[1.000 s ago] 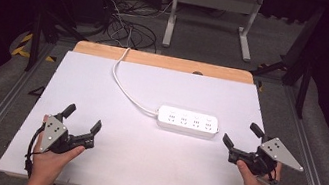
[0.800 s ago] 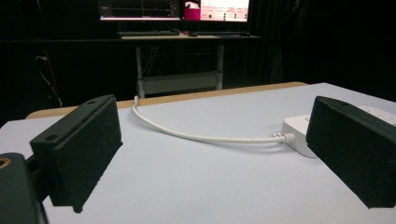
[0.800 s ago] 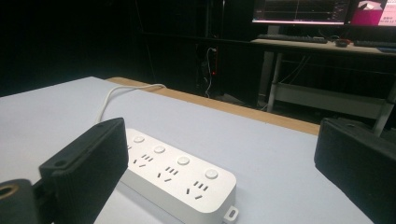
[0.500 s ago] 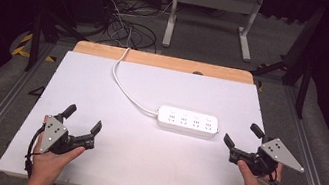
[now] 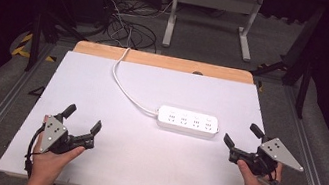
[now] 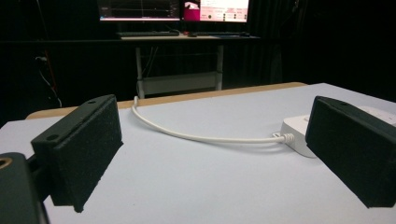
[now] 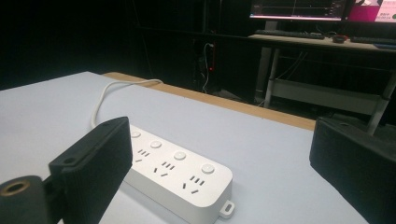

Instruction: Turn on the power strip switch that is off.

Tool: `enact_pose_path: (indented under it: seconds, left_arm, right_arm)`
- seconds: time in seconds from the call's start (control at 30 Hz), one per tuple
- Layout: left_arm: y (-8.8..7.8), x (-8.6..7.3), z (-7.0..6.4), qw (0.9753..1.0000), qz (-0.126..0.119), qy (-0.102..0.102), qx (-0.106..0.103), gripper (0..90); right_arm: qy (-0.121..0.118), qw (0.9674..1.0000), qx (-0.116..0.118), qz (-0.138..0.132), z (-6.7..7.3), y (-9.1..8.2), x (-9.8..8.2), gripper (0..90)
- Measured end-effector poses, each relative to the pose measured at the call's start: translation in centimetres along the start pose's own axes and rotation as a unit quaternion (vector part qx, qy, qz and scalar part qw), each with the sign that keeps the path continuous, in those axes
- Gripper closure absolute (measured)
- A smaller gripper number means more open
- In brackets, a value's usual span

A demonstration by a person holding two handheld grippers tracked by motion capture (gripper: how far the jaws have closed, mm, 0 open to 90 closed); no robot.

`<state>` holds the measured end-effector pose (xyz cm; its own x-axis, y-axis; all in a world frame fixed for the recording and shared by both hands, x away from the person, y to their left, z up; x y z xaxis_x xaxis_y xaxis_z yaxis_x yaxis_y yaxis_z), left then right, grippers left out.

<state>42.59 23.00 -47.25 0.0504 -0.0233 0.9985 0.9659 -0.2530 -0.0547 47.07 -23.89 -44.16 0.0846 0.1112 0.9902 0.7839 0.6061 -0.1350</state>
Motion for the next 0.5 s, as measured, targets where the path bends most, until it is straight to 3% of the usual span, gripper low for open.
enact_pose_path:
  seconds: [0.5]
  left_arm:
    - [0.05,-0.01,-0.07,1.0,0.001,0.003,-0.002,4.6]
  right_arm:
    - [-0.001,1.0,-0.003,0.007,-0.14,0.04,-0.16,7.6]
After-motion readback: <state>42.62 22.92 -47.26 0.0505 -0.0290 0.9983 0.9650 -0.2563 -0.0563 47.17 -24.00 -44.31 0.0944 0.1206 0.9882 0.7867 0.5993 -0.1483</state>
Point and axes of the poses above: each handheld gripper's, and its own axes: y roughly forward along the jaws, x roughly out of its top, z roughly to its left, the point moved 6 cm from there along y, roughly forward along the jaws, and after that the axes turned 7 degrees about x, right-handed, at the moved point
